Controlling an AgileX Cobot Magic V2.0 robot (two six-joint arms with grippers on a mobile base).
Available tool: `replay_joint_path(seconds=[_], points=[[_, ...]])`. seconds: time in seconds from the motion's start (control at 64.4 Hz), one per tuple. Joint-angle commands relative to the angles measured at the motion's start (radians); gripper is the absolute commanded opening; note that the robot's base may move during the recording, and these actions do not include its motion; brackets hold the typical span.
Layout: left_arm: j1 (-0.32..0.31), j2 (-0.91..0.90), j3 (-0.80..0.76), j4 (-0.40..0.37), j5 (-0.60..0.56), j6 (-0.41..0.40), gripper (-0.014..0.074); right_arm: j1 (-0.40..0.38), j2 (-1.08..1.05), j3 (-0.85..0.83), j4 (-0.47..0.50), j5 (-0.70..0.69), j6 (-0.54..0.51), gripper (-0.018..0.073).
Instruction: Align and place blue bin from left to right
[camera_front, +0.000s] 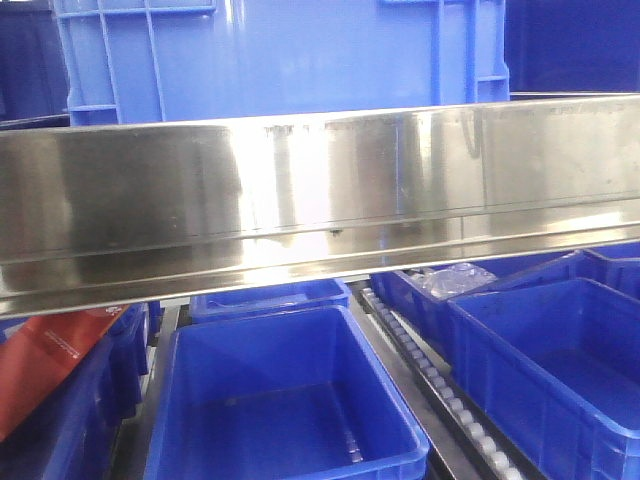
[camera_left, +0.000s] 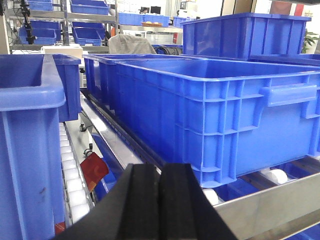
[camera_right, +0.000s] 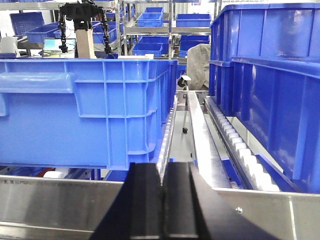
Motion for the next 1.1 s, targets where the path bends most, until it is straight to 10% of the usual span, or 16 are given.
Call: replay_joint_path(seconds=[0.0, 0.513, 1.088], points=[[0.009, -0.004, 0.020, 0.026, -0.018, 0.001, -0.0111, 0.000, -0.004, 0.000, -0.010, -0.025, -0.008, -0.0162], [0.208, -0.004, 0.520, 0.000, -0.591, 0.001, -0.0111, 0.000, -0.004, 0.000, -0.010, -0.025, -0.008, -0.0162], [0.208, -0.004, 0.520, 0.000, -0.570, 0.001, -0.0111, 0.000, -0.004, 0.000, -0.010, -0.025, -0.008, -0.0162]])
